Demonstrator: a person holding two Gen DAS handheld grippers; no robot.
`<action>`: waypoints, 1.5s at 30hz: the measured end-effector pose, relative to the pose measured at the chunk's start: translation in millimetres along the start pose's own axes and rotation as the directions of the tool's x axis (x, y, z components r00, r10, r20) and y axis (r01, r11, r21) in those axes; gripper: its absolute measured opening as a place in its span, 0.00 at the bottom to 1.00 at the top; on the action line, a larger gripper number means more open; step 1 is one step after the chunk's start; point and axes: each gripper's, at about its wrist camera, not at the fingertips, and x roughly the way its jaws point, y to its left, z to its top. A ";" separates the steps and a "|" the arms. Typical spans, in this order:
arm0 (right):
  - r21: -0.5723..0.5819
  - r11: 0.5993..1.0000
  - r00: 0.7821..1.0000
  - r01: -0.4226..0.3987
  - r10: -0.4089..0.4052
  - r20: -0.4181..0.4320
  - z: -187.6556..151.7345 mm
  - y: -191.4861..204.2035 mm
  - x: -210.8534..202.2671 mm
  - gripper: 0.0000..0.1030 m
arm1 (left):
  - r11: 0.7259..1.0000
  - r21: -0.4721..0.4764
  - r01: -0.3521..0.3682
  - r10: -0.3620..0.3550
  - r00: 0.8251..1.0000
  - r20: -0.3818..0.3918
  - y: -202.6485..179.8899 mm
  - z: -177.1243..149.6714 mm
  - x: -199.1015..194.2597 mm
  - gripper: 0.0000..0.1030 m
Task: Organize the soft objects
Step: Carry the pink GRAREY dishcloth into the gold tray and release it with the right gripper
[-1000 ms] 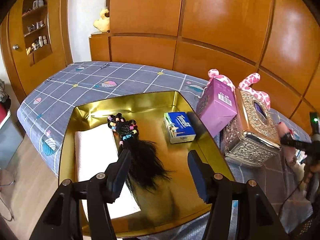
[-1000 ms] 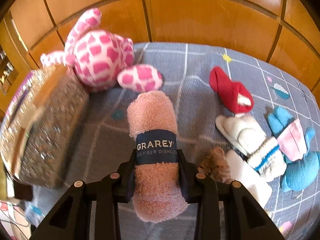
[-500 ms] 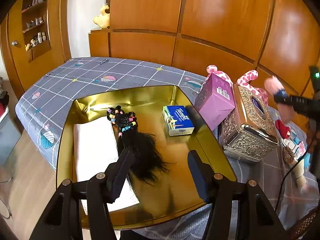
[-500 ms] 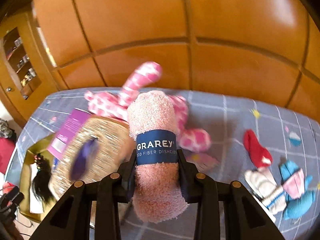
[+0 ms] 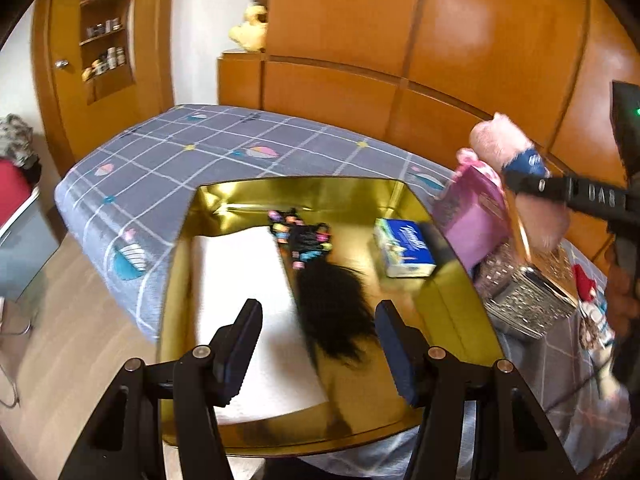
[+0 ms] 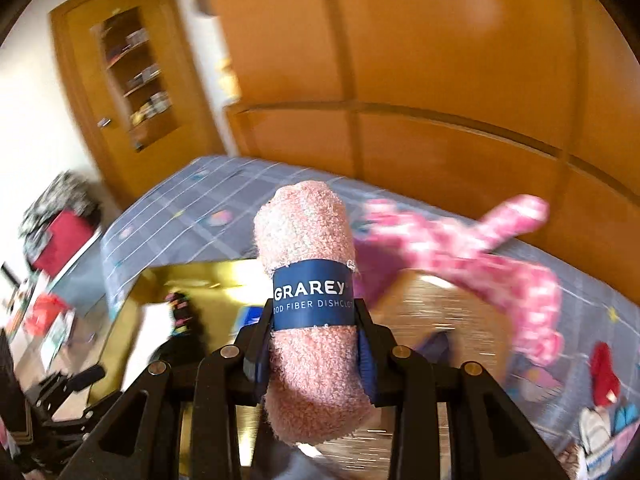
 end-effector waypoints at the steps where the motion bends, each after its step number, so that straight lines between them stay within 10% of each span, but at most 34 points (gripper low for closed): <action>1: -0.023 1.000 1.000 -0.020 0.020 -0.010 -1.4 11.0 4.8 0.33 | 1.000 -0.017 -0.014 0.014 1.000 0.005 7.4 0.9 -1.0 0.58; 13: -0.148 0.981 0.980 -0.126 0.099 -0.175 -52.4 98.5 56.7 0.34 | 0.980 -0.164 -0.117 0.122 0.992 0.025 63.3 3.8 -2.7 0.58; 23: -0.229 0.973 0.976 -0.027 -0.025 -0.218 -84.5 117.4 87.0 0.37 | 0.976 -0.173 -0.134 0.140 0.990 0.017 64.5 0.9 1.3 0.58; 45: -0.293 0.950 0.994 0.110 -0.112 0.010 -70.7 141.5 25.0 0.48 | 0.972 -0.185 -0.145 0.153 0.988 0.032 66.1 0.5 -3.5 0.58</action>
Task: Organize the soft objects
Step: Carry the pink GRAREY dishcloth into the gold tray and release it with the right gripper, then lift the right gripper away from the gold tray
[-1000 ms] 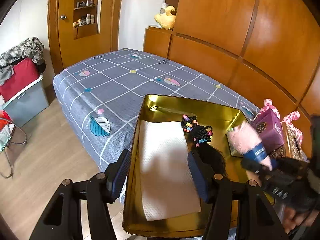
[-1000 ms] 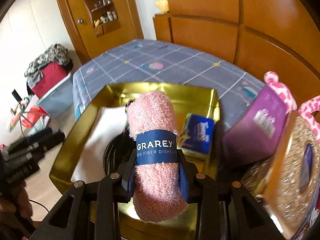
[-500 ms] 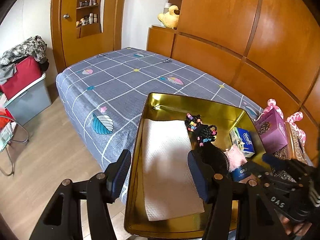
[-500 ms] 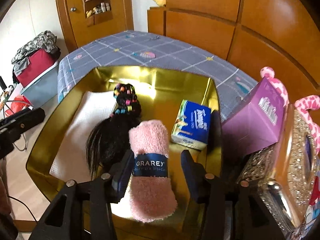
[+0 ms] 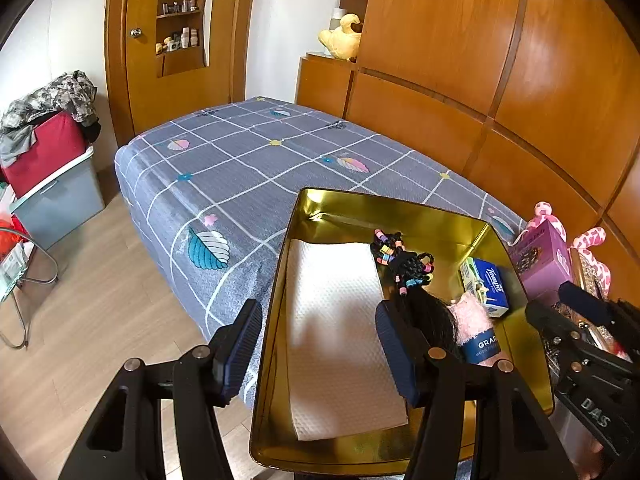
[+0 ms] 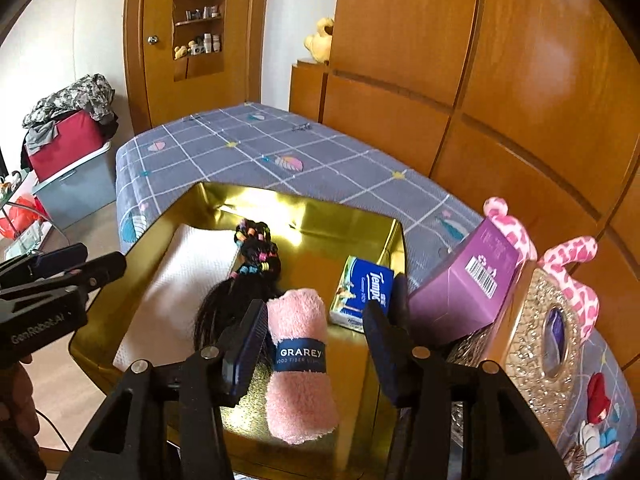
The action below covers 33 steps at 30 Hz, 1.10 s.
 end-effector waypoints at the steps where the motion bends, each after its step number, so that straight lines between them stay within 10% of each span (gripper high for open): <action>1: -0.005 1.000 1.000 0.002 -0.002 0.006 0.6 1.2 -1.9 0.48 | 1.000 0.000 -0.001 0.001 1.000 0.001 0.1 0.1 -0.6 0.58; 21: -0.066 0.997 0.993 0.032 -0.024 0.115 5.9 13.1 -39.5 0.48 | 1.000 0.027 -0.005 0.005 1.000 0.010 -8.0 -2.1 -11.3 0.58; 33: 0.064 0.994 0.988 0.089 -0.096 0.125 -12.9 -43.3 -61.1 0.48 | 0.968 0.217 0.127 -0.135 0.991 0.024 -64.9 -7.4 -33.8 0.58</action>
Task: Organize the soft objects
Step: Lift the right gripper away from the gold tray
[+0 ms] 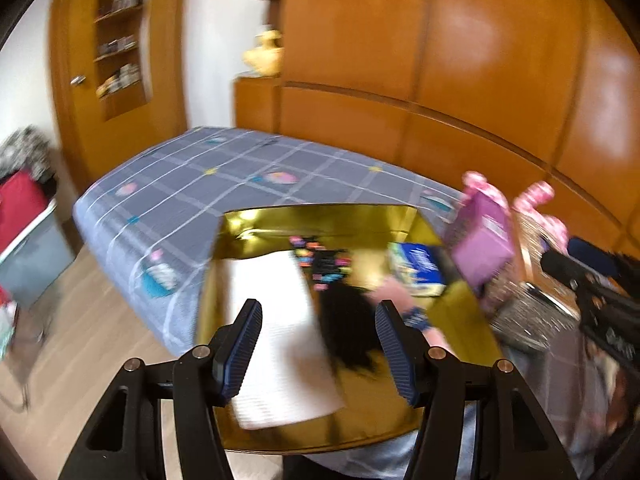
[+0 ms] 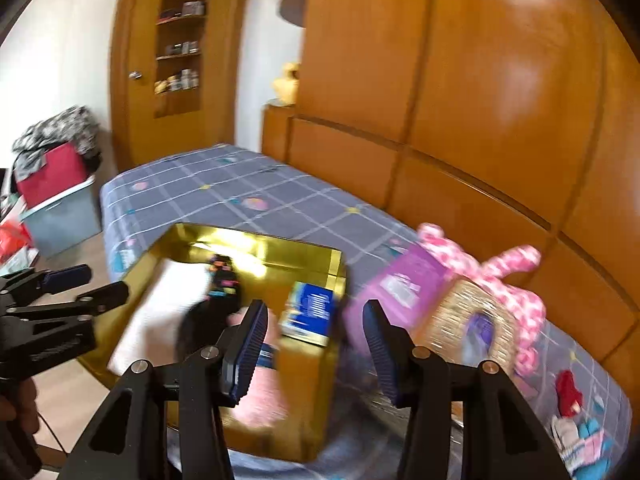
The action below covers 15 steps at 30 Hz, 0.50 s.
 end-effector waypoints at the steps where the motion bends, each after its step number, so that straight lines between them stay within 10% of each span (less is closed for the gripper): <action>1: 0.015 1.000 1.000 0.015 -0.015 -0.002 -2.9 -8.8 -1.6 0.48 | 0.999 0.028 0.024 -0.024 1.000 -0.001 -10.7 -0.2 -1.2 0.58; 15: 0.301 0.908 0.954 0.293 -0.254 -0.163 -85.2 -192.0 -35.5 0.48 | 0.895 0.350 0.277 -0.265 0.961 -0.085 -145.9 -21.9 -13.3 0.58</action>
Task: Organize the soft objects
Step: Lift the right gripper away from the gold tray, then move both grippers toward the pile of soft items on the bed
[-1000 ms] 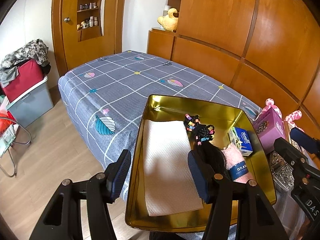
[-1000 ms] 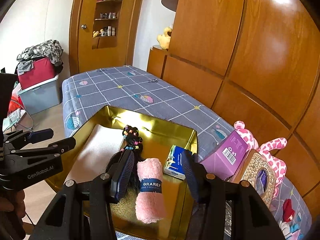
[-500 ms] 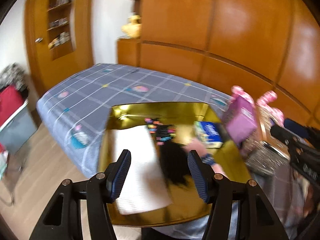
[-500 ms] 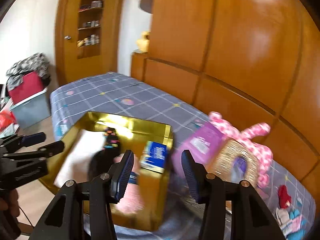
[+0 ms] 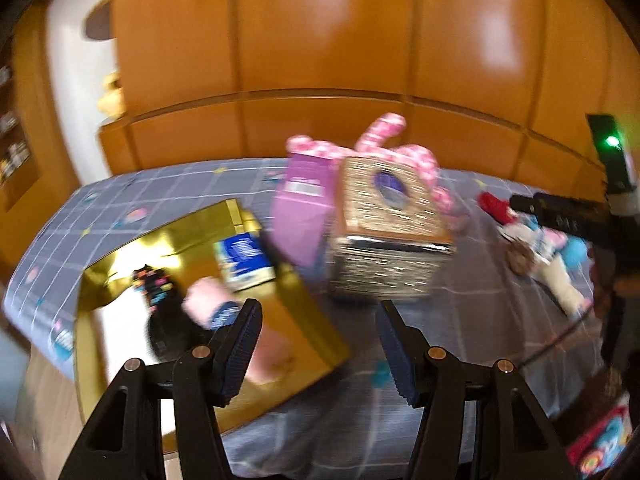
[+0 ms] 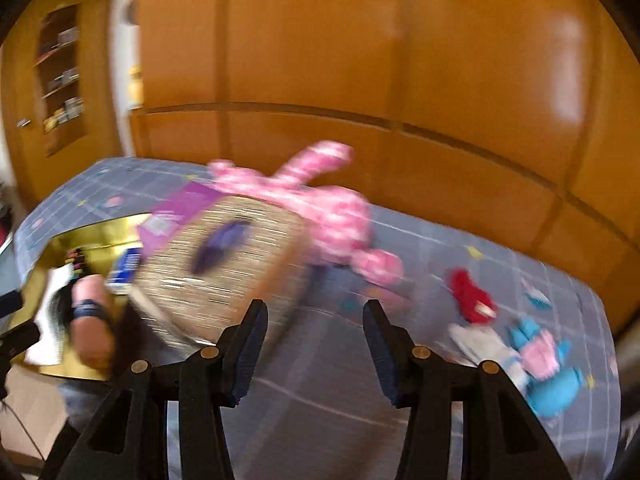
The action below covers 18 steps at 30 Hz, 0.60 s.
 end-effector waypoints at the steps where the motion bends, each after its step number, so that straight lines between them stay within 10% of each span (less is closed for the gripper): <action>1: 0.031 0.999 1.000 0.018 -0.018 -0.010 -2.4 -15.6 0.6 0.48 | 1.000 0.016 0.011 -0.011 1.000 -0.004 -6.2 0.4 2.0 0.58; 10: 0.267 0.944 0.981 0.193 -0.178 -0.081 -26.4 -133.9 -2.6 0.48 | 0.979 0.166 0.116 -0.111 0.993 -0.042 -65.9 4.8 19.4 0.58; 18: 0.504 0.812 0.955 0.294 -0.277 -0.111 -56.6 -228.3 -10.8 0.49 | 0.949 0.237 0.208 -0.192 0.977 -0.089 -115.8 13.2 39.8 0.58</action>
